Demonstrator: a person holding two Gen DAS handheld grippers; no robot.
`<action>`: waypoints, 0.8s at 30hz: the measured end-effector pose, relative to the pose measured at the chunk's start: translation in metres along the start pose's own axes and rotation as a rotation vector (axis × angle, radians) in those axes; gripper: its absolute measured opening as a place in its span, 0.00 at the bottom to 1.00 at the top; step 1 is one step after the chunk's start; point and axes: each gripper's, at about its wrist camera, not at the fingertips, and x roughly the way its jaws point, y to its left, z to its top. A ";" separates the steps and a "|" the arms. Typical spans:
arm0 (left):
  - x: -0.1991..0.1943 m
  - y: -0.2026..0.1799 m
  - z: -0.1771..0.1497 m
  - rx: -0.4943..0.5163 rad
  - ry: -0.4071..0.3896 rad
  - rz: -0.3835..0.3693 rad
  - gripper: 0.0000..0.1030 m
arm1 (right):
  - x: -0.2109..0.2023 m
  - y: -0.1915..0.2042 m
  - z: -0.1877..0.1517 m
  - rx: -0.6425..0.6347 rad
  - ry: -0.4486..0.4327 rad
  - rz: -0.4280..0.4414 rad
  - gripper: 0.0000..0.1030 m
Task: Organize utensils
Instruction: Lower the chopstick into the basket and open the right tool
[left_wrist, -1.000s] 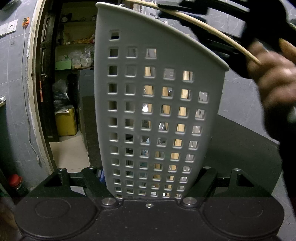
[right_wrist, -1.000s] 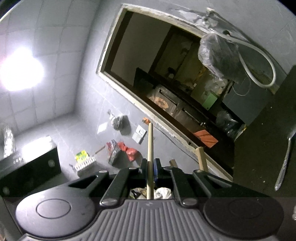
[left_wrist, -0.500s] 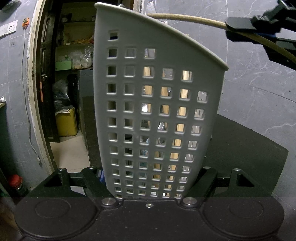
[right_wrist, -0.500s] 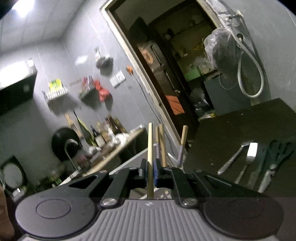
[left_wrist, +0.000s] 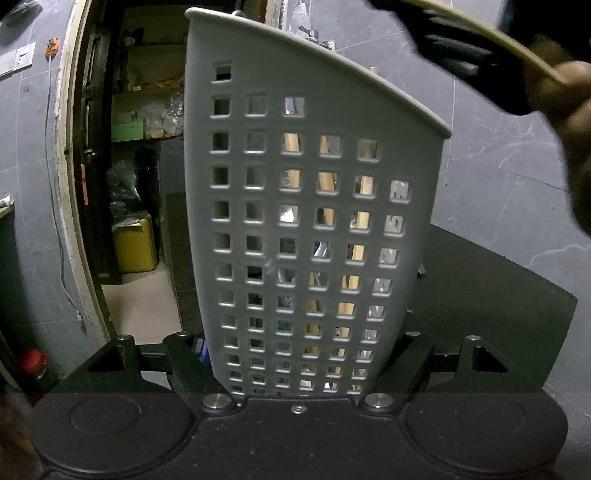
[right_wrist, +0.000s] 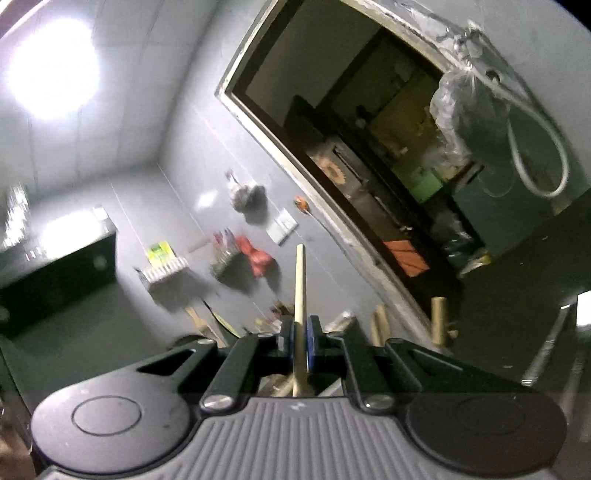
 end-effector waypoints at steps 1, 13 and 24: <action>0.000 0.000 0.000 -0.001 -0.001 -0.002 0.76 | 0.005 -0.006 -0.001 0.015 -0.001 0.010 0.08; 0.000 0.002 0.000 0.002 -0.003 -0.007 0.76 | 0.037 -0.040 -0.008 -0.014 -0.196 0.000 0.09; 0.002 -0.001 0.000 0.023 0.002 -0.003 0.73 | 0.037 -0.032 -0.034 -0.162 -0.298 -0.071 0.09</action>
